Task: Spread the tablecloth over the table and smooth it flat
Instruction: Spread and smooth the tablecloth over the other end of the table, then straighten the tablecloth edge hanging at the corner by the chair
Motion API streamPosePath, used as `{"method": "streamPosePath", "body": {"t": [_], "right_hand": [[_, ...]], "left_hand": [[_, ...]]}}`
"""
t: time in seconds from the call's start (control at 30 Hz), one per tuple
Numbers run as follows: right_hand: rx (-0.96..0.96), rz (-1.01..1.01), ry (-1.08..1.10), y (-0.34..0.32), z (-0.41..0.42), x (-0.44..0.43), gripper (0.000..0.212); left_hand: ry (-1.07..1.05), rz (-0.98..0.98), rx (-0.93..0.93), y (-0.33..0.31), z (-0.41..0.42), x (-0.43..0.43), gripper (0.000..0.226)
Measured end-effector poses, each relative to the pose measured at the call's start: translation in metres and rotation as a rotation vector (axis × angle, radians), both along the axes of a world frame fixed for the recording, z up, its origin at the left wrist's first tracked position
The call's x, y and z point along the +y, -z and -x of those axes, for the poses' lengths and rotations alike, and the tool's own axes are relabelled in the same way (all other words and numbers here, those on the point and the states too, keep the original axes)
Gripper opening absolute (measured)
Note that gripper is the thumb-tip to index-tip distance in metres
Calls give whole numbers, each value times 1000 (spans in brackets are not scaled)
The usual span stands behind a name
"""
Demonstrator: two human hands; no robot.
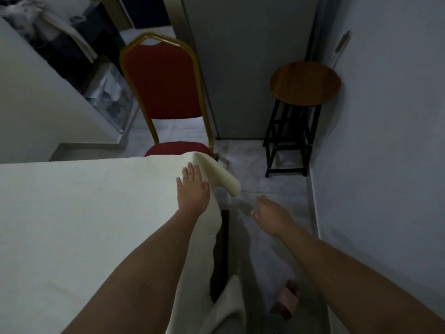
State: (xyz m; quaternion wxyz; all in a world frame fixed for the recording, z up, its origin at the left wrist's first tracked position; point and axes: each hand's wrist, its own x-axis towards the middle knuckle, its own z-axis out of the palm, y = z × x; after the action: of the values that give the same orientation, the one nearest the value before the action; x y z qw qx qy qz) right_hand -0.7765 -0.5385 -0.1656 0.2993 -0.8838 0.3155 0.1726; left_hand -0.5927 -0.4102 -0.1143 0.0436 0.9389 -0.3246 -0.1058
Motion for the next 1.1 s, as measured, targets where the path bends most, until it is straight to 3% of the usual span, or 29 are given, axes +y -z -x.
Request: {"method": "streamPosePath", "body": {"t": [0.27, 0.63, 0.93, 1.1], "right_hand": [[-148, -4, -177, -4, -80, -36, 55], [-361, -24, -310, -7, -191, -59, 52], [-497, -42, -362, 10, -220, -59, 8], [-514, -8, -520, 13, -219, -83, 9]], "left_hand": [[-200, 41, 14, -5, -20, -15, 59], [-284, 133, 71, 5, -68, -55, 57], [-482, 120, 76, 11, -69, -57, 53], [-539, 66, 60, 6, -65, -69, 54]]}}
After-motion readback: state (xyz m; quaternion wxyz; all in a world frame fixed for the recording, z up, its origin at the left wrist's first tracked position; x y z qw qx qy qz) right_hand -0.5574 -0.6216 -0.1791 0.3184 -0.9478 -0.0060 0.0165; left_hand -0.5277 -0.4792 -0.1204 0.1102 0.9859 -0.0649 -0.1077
